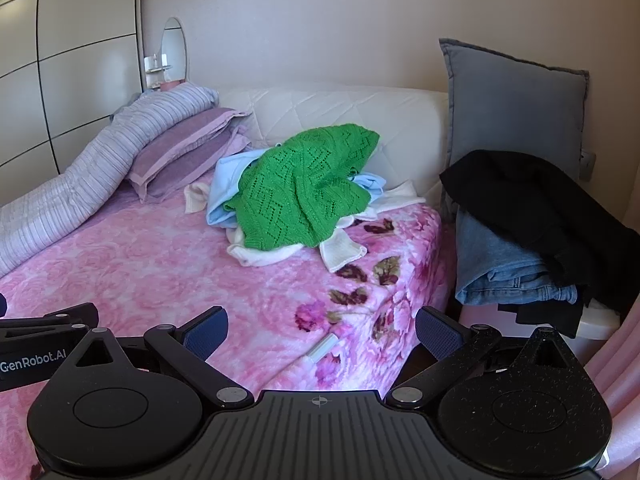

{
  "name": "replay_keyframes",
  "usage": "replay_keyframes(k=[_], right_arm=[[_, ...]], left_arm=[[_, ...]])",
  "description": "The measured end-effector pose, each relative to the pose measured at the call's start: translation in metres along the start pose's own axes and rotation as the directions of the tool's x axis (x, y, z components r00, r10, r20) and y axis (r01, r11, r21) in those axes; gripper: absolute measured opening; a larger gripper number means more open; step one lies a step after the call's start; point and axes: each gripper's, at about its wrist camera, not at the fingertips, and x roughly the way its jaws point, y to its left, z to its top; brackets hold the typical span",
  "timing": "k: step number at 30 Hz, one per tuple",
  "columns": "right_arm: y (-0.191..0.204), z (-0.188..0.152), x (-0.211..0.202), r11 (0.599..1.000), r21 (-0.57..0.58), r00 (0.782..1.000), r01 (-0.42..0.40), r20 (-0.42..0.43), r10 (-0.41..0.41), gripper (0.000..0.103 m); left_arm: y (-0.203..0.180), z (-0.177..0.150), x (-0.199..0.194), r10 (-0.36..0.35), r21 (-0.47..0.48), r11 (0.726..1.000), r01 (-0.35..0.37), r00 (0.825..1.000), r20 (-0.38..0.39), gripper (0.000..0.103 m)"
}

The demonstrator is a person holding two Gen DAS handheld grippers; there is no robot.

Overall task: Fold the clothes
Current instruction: 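Move both tools toward the clothes pile on the bed, then grasp the green knit sweater with both grippers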

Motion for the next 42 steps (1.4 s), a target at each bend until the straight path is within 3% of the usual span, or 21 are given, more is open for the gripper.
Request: replay_keyframes(k=[12, 20, 27, 32, 38, 42], right_arm=[[0.002, -0.007, -0.016, 1.0, -0.004, 1.0, 0.0, 0.002, 0.0, 0.103], [0.0, -0.011, -0.001, 1.0, -0.003, 1.0, 0.011, -0.026, -0.011, 0.103], [-0.003, -0.015, 0.046, 1.0, -0.018, 0.996, 0.012, -0.089, -0.013, 0.103], [-0.008, -0.013, 0.094, 0.999, 0.024, 0.99, -0.034, -0.137, 0.037, 0.103], [-0.011, -0.005, 0.157, 0.99, 0.099, 0.976, -0.1, -0.182, 0.117, 0.103], [0.0, 0.011, 0.193, 0.995, 0.072, 0.978, -0.069, -0.194, 0.081, 0.103]], left_arm=[[0.006, -0.006, -0.016, -0.005, -0.005, 1.0, 0.005, 1.0, 0.003, 0.099], [0.006, -0.01, 0.003, -0.01, 0.004, 1.0, 0.01, 0.999, -0.031, 0.099], [0.007, -0.007, 0.057, -0.011, 0.019, 1.0, 0.013, 0.995, -0.103, 0.099], [0.005, 0.0, 0.108, -0.021, 0.032, 0.999, 0.026, 0.99, -0.138, 0.099], [0.009, -0.001, 0.184, -0.108, 0.088, 0.988, 0.128, 0.974, -0.198, 0.099], [0.021, 0.006, 0.226, -0.133, 0.132, 0.977, 0.168, 0.963, -0.236, 0.099]])
